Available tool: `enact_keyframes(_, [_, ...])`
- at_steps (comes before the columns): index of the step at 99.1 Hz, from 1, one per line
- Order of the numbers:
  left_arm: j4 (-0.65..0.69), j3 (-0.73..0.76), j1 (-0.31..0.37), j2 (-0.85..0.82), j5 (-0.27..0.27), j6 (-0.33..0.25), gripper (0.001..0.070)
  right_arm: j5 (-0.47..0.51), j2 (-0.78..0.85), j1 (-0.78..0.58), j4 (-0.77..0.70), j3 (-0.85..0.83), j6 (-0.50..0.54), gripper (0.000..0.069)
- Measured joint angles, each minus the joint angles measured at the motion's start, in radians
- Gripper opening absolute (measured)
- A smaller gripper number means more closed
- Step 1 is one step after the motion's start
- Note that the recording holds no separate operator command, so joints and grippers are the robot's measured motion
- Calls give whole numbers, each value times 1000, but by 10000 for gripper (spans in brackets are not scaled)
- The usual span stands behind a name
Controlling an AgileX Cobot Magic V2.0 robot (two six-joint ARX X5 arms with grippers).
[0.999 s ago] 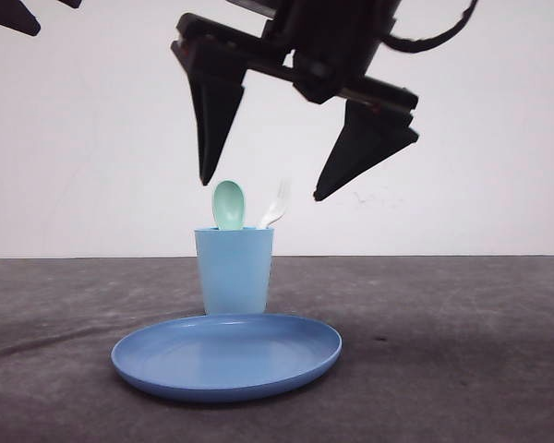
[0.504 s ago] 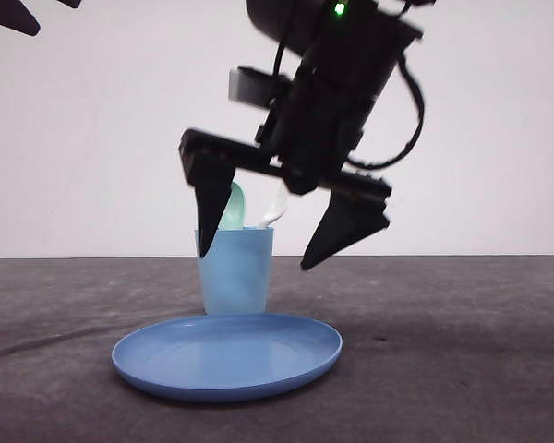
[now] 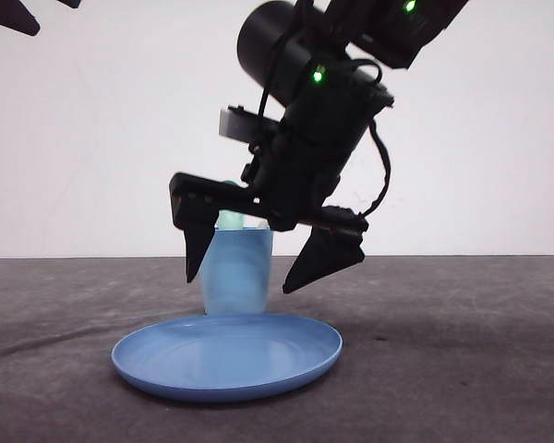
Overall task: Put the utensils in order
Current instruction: 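Lower the open right gripper around the cup and close on it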
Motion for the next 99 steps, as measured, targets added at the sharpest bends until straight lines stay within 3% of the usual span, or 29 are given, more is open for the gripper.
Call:
enact_keyframes(36, [0, 0, 0, 0, 0, 0, 270, 53, 71, -8, 3, 123, -59, 676])
enact_keyframes(53, [0, 0, 0, 0, 0, 0, 270, 53, 76, -14, 0, 126, -68, 490])
enact_keyframes(70, [0, 0, 0, 0, 0, 0, 270, 53, 76, -14, -9, 129, -71, 403])
enact_keyframes(99, [0, 0, 0, 0, 0, 0, 270, 53, 32, -11, -63, 134, -71, 372])
